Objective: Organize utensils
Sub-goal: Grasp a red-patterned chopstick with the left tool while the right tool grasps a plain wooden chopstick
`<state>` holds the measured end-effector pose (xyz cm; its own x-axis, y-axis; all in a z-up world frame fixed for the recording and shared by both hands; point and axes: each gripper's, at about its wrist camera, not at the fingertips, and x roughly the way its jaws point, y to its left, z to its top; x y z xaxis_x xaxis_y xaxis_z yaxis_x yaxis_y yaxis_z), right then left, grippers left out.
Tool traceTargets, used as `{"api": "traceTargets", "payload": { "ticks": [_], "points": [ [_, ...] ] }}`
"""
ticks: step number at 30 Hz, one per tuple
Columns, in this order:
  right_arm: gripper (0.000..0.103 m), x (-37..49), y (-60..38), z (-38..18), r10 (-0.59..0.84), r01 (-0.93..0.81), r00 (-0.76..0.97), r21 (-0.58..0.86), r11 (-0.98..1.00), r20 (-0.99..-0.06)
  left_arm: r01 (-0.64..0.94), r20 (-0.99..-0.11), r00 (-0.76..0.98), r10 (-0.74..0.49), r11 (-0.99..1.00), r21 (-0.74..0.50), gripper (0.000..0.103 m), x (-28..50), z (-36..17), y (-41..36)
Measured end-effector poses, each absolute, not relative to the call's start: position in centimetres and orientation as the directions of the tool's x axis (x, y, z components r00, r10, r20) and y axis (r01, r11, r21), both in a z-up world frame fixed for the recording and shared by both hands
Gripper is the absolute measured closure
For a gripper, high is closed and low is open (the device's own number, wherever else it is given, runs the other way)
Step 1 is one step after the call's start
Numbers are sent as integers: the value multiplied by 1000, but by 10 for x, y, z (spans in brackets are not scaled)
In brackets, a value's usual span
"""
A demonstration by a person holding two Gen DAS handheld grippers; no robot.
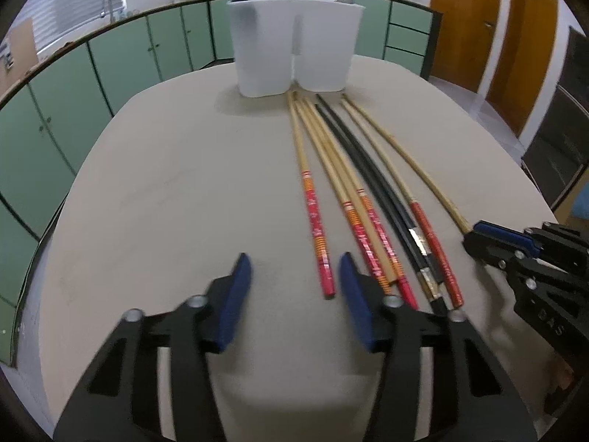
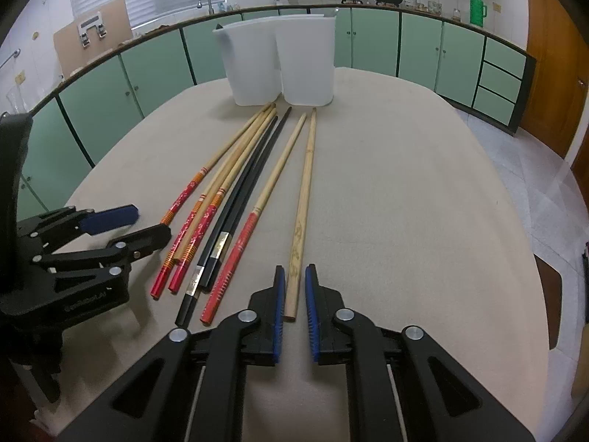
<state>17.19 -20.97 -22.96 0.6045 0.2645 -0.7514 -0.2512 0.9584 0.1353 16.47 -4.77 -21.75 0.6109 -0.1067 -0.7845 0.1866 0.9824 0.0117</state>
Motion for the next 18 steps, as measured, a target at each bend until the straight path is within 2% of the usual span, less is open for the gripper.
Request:
{"api": "traceTargets", "payload": {
  "ticks": [1,6,18],
  "points": [
    [95,172,-211,-230,269,-246,604,145,958,-750,203,-783,610,-123,979,4,76,163,-217,-50],
    [96,173,-215,-230,282,-243,603,165,956,-747,228,-781,605,-152,974,-13,95,163,-218,-53],
    [96,173,-226,-215,296,-241,634,181,953,-715,225,-761,627,-166,974,-26,97,159,-200,-39]
  ]
}}
